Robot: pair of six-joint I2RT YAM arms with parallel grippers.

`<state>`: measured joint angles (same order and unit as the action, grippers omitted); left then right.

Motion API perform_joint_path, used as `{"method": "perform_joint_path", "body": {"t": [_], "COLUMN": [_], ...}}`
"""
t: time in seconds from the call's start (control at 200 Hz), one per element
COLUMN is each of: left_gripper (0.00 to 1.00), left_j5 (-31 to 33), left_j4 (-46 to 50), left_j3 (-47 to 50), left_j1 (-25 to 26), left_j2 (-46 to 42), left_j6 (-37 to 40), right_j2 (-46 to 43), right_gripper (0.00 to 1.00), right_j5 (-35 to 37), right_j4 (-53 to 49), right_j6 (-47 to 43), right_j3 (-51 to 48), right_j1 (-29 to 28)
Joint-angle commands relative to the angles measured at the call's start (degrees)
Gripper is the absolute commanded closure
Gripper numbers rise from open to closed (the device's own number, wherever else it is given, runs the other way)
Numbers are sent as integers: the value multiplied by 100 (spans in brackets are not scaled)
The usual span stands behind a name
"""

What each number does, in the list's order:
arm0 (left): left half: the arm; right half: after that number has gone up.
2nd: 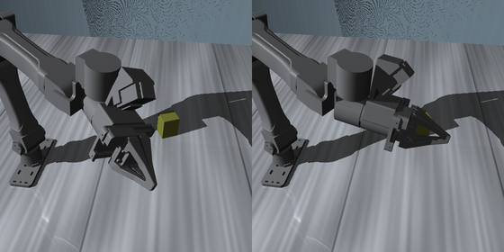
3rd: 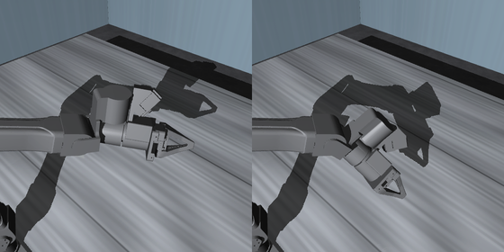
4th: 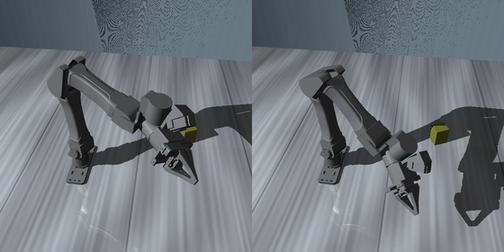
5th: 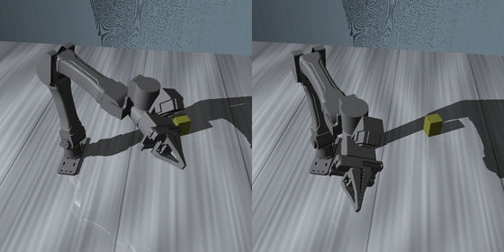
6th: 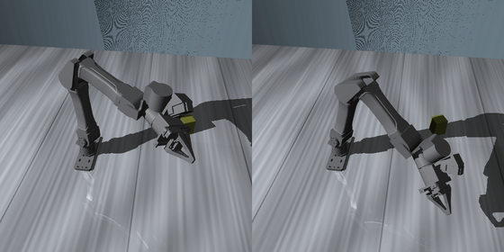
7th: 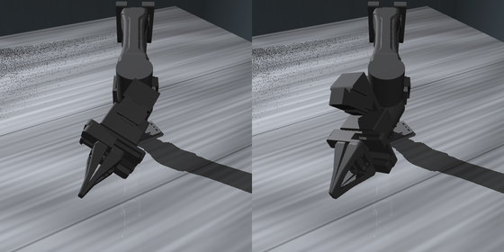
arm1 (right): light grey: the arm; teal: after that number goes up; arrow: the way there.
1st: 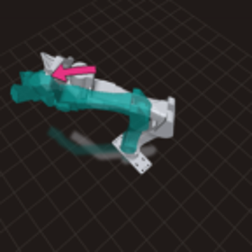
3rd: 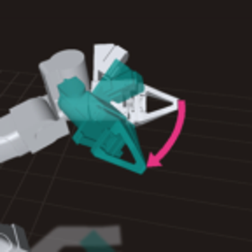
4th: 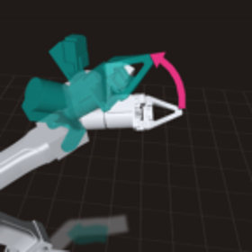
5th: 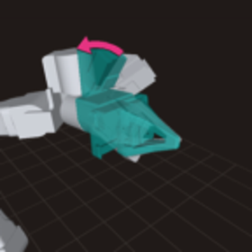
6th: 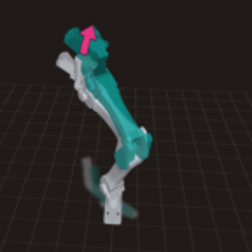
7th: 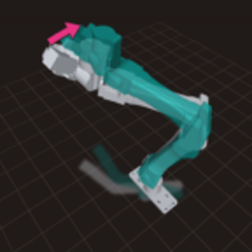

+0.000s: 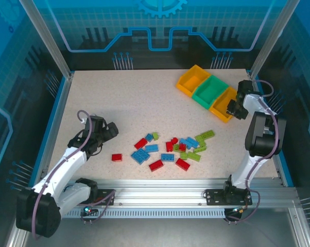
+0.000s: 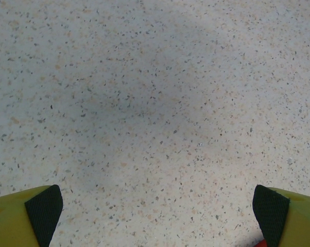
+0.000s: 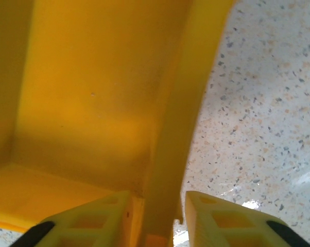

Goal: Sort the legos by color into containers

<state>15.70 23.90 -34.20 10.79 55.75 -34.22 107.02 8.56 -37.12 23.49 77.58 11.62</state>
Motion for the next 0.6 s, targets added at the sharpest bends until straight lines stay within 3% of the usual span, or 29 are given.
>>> {"method": "perform_joint_path", "body": {"t": [0.0, 0.145, 0.59], "left_gripper": [1, 1, 2], "left_j5": [121, 82, 203], "left_j4": [216, 225, 1078], "left_j3": [86, 82, 152], "left_j1": [55, 55, 240], "left_j2": [-151, -154, -125], "left_j6": [-177, -212, -984], "right_j2": [124, 80, 439], "right_gripper": [77, 88, 88], "right_j5": [41, -57, -22], "right_j4": [-178, -24, 31], "right_j6": [-274, -566, -949], "right_j3": [231, 222, 825], "right_j1": [-146, -407, -1752]}}
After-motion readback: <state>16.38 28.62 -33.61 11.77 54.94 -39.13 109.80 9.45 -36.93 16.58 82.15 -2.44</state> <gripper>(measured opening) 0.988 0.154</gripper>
